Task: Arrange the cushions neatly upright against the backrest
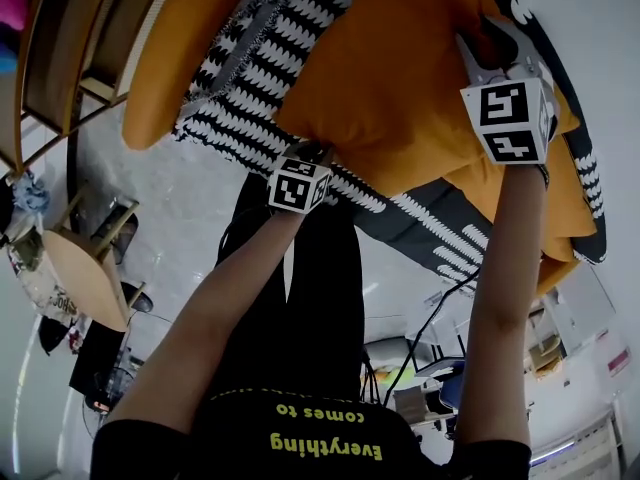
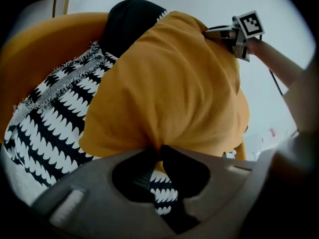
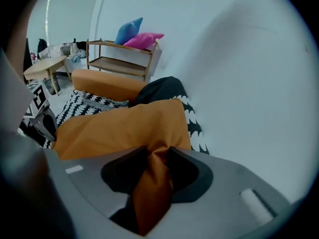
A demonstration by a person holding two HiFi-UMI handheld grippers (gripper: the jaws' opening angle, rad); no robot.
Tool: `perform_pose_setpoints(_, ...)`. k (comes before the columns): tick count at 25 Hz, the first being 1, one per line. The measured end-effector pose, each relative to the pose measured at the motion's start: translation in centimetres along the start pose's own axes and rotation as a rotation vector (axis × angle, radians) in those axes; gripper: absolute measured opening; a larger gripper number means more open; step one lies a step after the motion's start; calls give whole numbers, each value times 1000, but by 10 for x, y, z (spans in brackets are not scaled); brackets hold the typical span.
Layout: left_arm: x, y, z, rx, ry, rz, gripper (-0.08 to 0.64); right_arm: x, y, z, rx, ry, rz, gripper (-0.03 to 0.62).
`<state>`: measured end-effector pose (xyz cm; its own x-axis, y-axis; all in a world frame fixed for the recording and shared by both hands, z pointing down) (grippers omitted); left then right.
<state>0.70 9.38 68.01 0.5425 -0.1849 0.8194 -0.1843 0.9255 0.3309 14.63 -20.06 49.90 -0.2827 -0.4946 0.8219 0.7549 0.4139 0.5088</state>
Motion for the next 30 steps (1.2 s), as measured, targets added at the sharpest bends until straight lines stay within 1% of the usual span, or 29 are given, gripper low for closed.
perform_pose_setpoints(3, -1, 2, 3, -47, 27, -16, 17, -4, -3, 4, 10, -17, -2, 110)
perform_pose_setpoints(6, -2, 2, 4, -65, 14, -20, 15, -7, -5, 6, 20, -22, -3, 78)
perform_pose_setpoints(9, -4, 5, 2, -103, -23, -61, 52, -5, -4, 6, 24, -20, 7, 72)
perform_pose_setpoints(10, -4, 6, -3, -128, -13, -90, 73, -4, -4, 6, 25, -19, 10, 72)
perform_pose_setpoints(11, -3, 7, -10, -170, 28, -123, 135, -3, -4, 5, 25, -17, 12, 72)
perform_pose_setpoints(12, -1, 8, -21, -230, 95, -154, 325, -2, -4, 5, 24, -16, 13, 72)
perform_pose_setpoints(13, 3, 11, -31, -301, 167, -175, 499, -1, -4, 4, 23, -14, 12, 72)
perform_pose_setpoints(14, 7, 14, -39, -373, 219, -185, 538, -1, -4, 5, 22, -13, 10, 72)
perform_pose_setpoints(15, 12, 18, -42, -436, 239, -187, 545, -2, -4, 5, 21, -12, 9, 74)
perform_pose_setpoints(16, 19, 21, -40, -485, 235, -186, 545, -3, -4, 5, 21, -11, 8, 74)
perform_pose_setpoints(17, 27, 21, -33, -512, 220, -183, 545, -3, -5, 5, 22, -11, 8, 74)
perform_pose_setpoints(18, 35, 18, -26, -509, 207, -173, 545, -4, -5, 6, 22, -11, 7, 74)
perform_pose_setpoints(19, 43, 13, -19, -476, 202, -151, 551, -3, -6, 6, 23, -11, 8, 74)
perform_pose_setpoints(20, 48, 7, -13, -427, 202, -121, 549, -3, -6, 7, 24, -11, 8, 74)
perform_pose_setpoints(21, 51, 1, -10, -383, 204, -90, 536, -2, -6, 7, 24, -11, 8, 74)
perform_pose_setpoints(22, 51, -2, -9, -351, 203, -69, 513, -2, -6, 7, 25, -9, 6, 74)
perform_pose_setpoints(23, 49, -4, -10, -328, 199, -63, 475, -3, -5, 7, 25, -7, 4, 74)
perform_pose_setpoints(27, 31, -1, -19, -283, 171, -120, 310, -10, -6, 12, 30, 0, -18, 71)
perform_pose_setpoints(30, 21, -2, -21, -248, 149, -135, 211, -17, -11, 13, 43, -1, -51, 59)
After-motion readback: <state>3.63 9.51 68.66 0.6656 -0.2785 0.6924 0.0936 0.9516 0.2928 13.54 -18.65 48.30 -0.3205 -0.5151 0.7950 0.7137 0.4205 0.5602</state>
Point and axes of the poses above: the fingertips, and each gripper's own axes: x forward along the fingers, z to its left, y out of its underside, the point moved 4 cm from there along -x, backward along the fingers, and after that the axes turned 13 degrees about x, right-handed, at the moved point
